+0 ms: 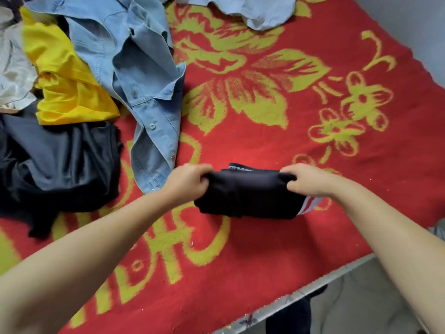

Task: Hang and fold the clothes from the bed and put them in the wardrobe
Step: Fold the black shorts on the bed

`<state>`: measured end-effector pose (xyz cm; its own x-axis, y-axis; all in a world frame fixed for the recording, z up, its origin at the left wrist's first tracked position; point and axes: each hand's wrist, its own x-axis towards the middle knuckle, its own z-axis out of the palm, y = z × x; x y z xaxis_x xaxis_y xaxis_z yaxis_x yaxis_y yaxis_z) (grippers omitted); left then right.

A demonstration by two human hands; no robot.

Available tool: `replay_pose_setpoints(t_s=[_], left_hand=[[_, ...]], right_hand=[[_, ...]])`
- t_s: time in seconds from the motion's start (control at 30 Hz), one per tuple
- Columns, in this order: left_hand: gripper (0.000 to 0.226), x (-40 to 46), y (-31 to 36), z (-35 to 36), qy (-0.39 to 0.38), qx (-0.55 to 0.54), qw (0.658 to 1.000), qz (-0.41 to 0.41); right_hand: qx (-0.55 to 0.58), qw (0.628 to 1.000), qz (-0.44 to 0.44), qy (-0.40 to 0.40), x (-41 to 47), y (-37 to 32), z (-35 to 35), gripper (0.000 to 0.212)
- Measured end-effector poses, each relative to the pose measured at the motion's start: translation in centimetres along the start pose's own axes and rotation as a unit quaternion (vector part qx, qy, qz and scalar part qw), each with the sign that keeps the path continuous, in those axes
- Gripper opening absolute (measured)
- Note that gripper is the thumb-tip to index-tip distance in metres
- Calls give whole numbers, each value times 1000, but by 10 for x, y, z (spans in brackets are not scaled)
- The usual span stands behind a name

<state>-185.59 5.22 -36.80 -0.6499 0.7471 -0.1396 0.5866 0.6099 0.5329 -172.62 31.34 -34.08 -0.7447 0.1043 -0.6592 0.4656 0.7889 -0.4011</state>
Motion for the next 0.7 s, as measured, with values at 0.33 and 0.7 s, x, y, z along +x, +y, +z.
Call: replay_pose_setpoints(t_s=[0.33, 0.7], left_hand=[[24, 34, -19, 84, 81, -270, 903, -326], [26, 71, -29, 74, 240, -186, 887, -347]], right_hand=[[261, 893, 163, 328, 41, 35, 65, 51], [305, 835, 262, 375, 55, 54, 67, 41]])
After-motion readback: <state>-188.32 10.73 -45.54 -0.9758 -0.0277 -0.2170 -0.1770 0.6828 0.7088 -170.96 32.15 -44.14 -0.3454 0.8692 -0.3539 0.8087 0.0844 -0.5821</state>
